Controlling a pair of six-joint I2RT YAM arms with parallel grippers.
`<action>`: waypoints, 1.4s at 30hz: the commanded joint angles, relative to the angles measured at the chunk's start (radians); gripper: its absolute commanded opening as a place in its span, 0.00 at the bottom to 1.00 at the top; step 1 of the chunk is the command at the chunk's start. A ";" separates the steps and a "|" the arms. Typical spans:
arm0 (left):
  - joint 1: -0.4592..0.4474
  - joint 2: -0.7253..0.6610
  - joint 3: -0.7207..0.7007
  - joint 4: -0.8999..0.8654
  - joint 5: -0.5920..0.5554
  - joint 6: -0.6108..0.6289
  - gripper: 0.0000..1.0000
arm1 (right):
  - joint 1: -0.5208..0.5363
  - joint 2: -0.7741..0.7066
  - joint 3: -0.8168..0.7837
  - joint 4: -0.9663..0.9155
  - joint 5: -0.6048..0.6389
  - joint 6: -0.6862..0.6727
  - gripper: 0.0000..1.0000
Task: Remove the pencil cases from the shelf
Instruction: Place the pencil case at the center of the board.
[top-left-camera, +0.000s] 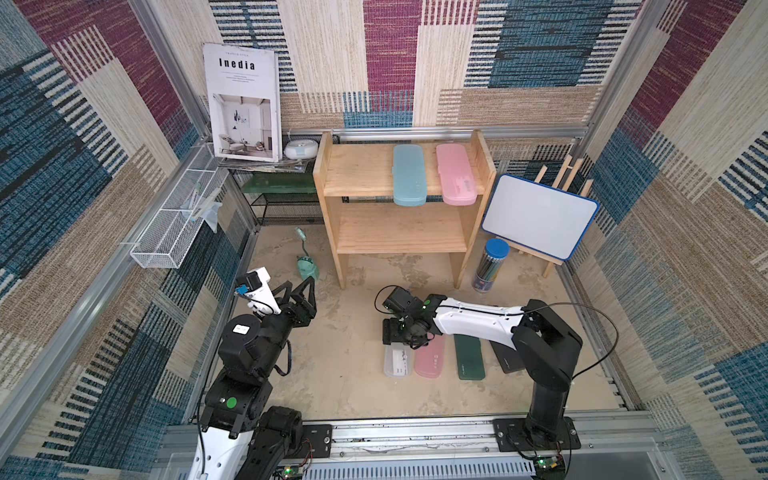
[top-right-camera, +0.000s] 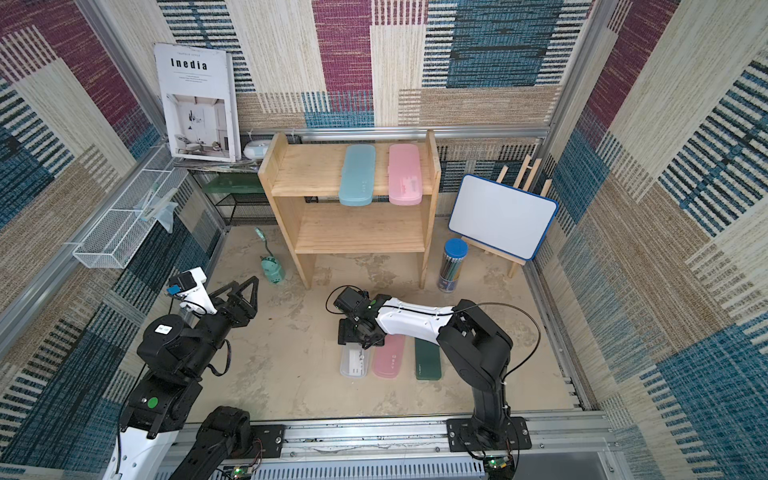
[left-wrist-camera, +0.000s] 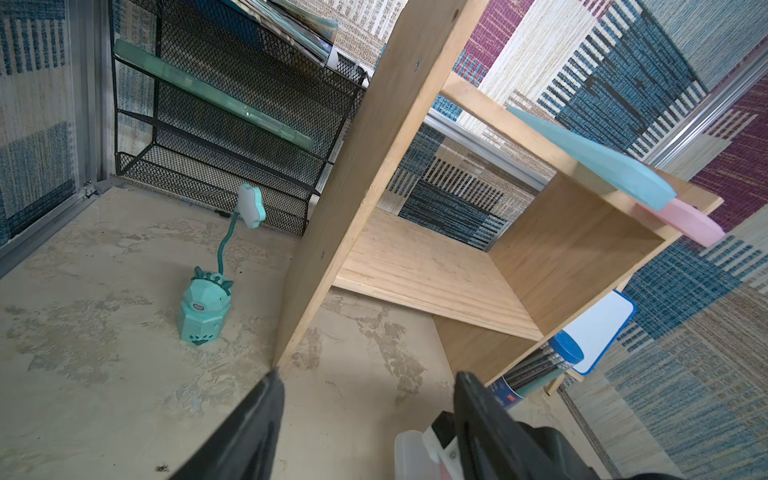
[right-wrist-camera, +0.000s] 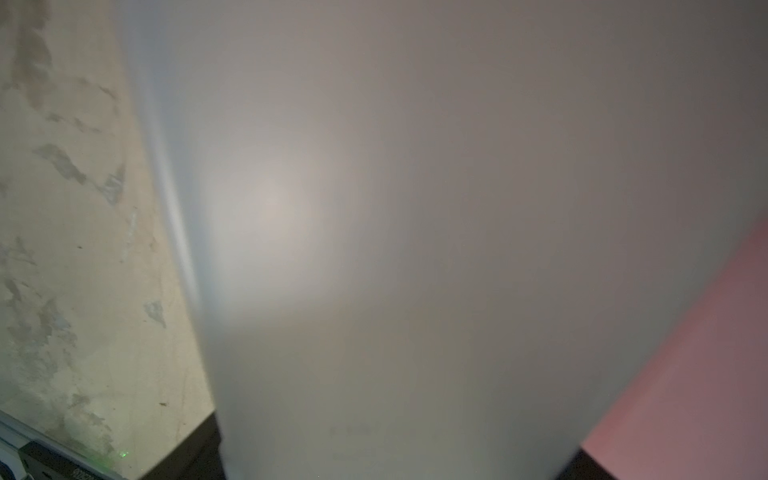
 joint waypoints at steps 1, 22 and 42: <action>0.000 0.000 0.000 -0.008 -0.005 0.008 0.69 | -0.003 0.013 -0.005 -0.050 0.012 0.000 0.84; 0.000 0.021 -0.005 -0.004 -0.001 0.013 0.70 | -0.007 -0.007 -0.013 -0.126 0.008 -0.069 0.85; 0.000 0.045 0.028 -0.017 -0.003 -0.006 0.78 | -0.029 0.071 0.172 -0.213 0.110 -0.158 0.99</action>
